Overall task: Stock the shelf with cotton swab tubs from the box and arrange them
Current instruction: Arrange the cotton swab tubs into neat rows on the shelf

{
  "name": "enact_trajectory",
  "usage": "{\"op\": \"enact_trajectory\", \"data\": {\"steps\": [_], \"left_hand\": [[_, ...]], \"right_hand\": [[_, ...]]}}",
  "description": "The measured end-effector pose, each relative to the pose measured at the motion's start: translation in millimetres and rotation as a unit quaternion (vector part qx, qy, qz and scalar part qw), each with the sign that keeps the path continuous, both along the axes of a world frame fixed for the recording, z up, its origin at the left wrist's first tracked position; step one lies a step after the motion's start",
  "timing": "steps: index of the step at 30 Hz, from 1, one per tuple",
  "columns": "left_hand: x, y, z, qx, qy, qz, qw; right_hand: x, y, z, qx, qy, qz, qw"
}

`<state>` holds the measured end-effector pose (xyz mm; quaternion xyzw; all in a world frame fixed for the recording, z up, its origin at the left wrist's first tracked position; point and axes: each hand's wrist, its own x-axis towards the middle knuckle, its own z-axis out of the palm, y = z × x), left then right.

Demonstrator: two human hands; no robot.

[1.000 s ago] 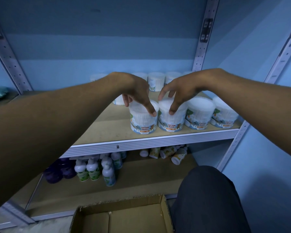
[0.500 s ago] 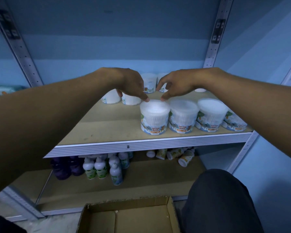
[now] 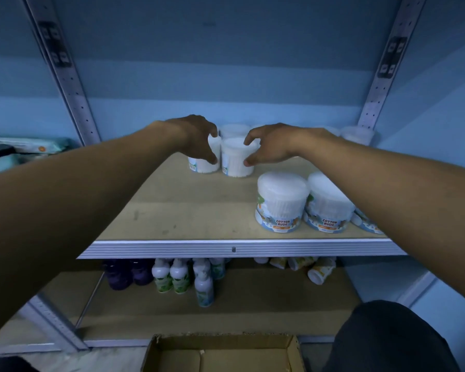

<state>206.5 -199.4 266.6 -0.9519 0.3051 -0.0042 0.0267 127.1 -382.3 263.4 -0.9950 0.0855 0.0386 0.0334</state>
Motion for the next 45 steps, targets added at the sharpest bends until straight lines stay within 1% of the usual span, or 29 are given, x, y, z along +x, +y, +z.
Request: {"op": "enact_trajectory", "data": {"steps": [8,18,22,30,35,45], "left_hand": [[39,-3,-16,-0.011,-0.005,-0.004,1.0],[79,-21,-35,-0.001,0.001,-0.017,1.0],[89,-26,-37,-0.014,0.015,-0.033,0.999],[95,-24,-45,-0.04,0.008,-0.035,0.999],[88,-17,-41,-0.039,0.01,-0.031,0.999],[53,2,-36,-0.025,0.012,-0.03,0.999]], "right_hand": [[48,10,-18,0.02,-0.036,-0.023,0.999],[87,5,-35,0.019,-0.031,-0.009,0.999],[94,7,-41,0.028,-0.051,0.003,0.998],[93,8,-42,0.03,-0.078,0.006,0.996],[82,18,-38,0.034,-0.074,0.005,0.997],[47,40,-30,0.004,-0.044,0.002,0.999]]}}
